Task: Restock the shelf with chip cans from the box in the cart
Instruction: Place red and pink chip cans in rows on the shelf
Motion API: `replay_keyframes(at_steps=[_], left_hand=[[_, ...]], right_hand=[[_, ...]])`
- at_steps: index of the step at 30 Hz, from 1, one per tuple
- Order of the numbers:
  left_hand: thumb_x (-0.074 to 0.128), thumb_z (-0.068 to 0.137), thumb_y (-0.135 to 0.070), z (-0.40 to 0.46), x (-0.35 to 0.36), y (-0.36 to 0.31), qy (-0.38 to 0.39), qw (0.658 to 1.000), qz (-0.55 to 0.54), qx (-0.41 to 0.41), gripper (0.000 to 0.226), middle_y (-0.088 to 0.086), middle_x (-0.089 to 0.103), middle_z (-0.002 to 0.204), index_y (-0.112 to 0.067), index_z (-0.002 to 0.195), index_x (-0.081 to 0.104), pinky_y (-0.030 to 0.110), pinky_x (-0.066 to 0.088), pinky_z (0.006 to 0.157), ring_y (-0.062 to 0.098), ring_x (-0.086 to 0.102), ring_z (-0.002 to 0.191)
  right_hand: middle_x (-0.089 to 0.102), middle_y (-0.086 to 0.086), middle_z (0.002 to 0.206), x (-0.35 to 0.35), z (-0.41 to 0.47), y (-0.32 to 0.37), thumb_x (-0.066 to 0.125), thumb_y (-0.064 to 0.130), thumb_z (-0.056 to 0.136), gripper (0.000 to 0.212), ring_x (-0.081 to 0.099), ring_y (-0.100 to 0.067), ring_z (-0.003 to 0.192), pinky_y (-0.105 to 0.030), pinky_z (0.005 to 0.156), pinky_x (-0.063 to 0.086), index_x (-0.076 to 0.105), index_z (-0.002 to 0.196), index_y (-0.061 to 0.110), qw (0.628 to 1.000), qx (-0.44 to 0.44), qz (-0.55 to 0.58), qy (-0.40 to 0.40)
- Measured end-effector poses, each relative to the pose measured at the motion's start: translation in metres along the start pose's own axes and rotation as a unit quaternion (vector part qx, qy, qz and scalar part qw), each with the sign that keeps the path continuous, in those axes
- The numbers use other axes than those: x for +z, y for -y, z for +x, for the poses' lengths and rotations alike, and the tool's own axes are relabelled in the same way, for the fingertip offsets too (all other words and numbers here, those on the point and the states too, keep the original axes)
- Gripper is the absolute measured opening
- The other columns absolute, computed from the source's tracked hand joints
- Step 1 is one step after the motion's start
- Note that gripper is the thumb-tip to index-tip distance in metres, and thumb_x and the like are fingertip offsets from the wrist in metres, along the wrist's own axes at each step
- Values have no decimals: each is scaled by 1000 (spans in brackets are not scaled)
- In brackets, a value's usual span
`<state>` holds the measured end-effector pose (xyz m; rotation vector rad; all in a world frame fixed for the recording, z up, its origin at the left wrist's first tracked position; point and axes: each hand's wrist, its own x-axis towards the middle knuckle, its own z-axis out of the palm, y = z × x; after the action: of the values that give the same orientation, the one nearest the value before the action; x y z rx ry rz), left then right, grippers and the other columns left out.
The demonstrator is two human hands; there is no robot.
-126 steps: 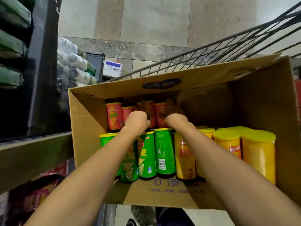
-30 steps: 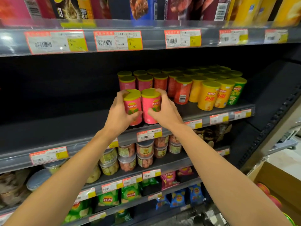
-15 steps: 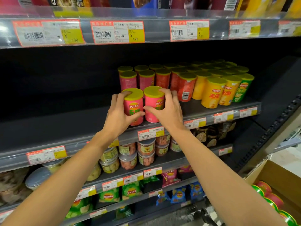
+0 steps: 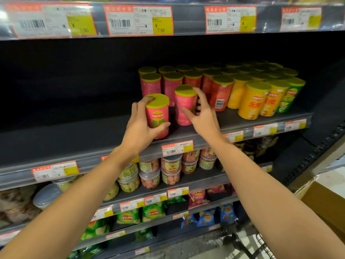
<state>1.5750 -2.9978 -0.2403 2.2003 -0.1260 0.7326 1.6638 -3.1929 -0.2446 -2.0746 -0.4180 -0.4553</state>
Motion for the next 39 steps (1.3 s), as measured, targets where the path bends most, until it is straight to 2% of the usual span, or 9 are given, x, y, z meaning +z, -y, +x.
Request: replay_keyframes(at_steps=[4, 7, 10, 13, 21, 26, 30, 36, 39], left_hand=[[80, 77, -40, 0, 0, -2, -1, 1000, -4, 5, 80, -11, 32, 128, -28, 140, 31, 21, 47, 90, 8, 49, 114], [80, 78, -41, -1, 0, -2, 3, 1000, -1, 14, 80, -9, 33, 130, -29, 139, 30, 29, 50, 93, 13, 50, 116], [79, 78, -42, 0, 0, 0, 3, 1000, 0, 10, 80, -3, 36, 133, -28, 139, 30, 32, 51, 94, 15, 50, 117], [80, 77, -42, -1, 0, 1, -1, 1000, -1, 9, 80, -2, 36, 134, -30, 139, 30, 32, 51, 94, 14, 51, 117], [81, 77, -40, -1, 1, 2, -7, 1000, -2, 10, 80, -6, 35, 130, -32, 138, 29, 30, 52, 93, 12, 51, 115], [80, 77, -41, 0, 1, 3, 1, 1000, -12, 1, 80, -10, 34, 130, -34, 138, 29, 34, 53, 92, 11, 51, 114], [81, 77, -41, -1, 1, 3, 5, 1000, -18, -3, 79, -15, 32, 128, -36, 137, 29, 31, 53, 92, 9, 51, 114], [81, 76, -41, 0, 1, 5, 7, 1000, -24, 0, 79, -14, 33, 128, -37, 136, 29, 29, 52, 92, 9, 51, 115], [81, 76, -41, 1, 2, 6, 5, 1000, -22, 3, 80, -14, 33, 128, -36, 136, 29, 24, 50, 91, 9, 51, 115]], right_hand=[[57, -2, 132, 2, 9, 1, 64, 58, 81, 72, 59, -28, 116, -49, 89, 53, 29, 141, 40, 999, -7, -31, 12], [54, -3, 131, 1, 20, 4, 71, 63, 73, 77, 57, -30, 116, -47, 89, 51, 34, 134, 34, 998, 1, -53, 15], [48, -9, 130, 4, 30, 3, 79, 49, 76, 74, 55, -37, 117, -45, 86, 50, 37, 132, 25, 996, 10, -88, 12], [45, -15, 136, 12, 36, 3, 78, 40, 80, 72, 53, -42, 120, -47, 90, 48, 36, 136, 20, 995, 28, -95, 17], [38, -17, 148, 23, 43, 6, 75, 39, 85, 90, 46, -43, 130, -50, 100, 44, 19, 154, 29, 996, 46, -74, 22], [36, -18, 150, 27, 45, 7, 75, 42, 84, 94, 46, -44, 130, -51, 100, 44, 15, 156, 31, 996, 51, -75, 27], [35, -18, 152, 30, 46, 10, 74, 44, 85, 95, 46, -43, 132, -53, 101, 44, 11, 156, 35, 994, 64, -78, 29], [38, -16, 152, 28, 31, 13, 69, 53, 86, 105, 46, -41, 131, -52, 98, 43, -5, 157, 33, 988, 79, -127, 29], [41, -15, 147, 20, 25, 13, 66, 52, 88, 95, 43, -38, 133, -49, 99, 42, 5, 157, 28, 982, 95, -158, 32]])
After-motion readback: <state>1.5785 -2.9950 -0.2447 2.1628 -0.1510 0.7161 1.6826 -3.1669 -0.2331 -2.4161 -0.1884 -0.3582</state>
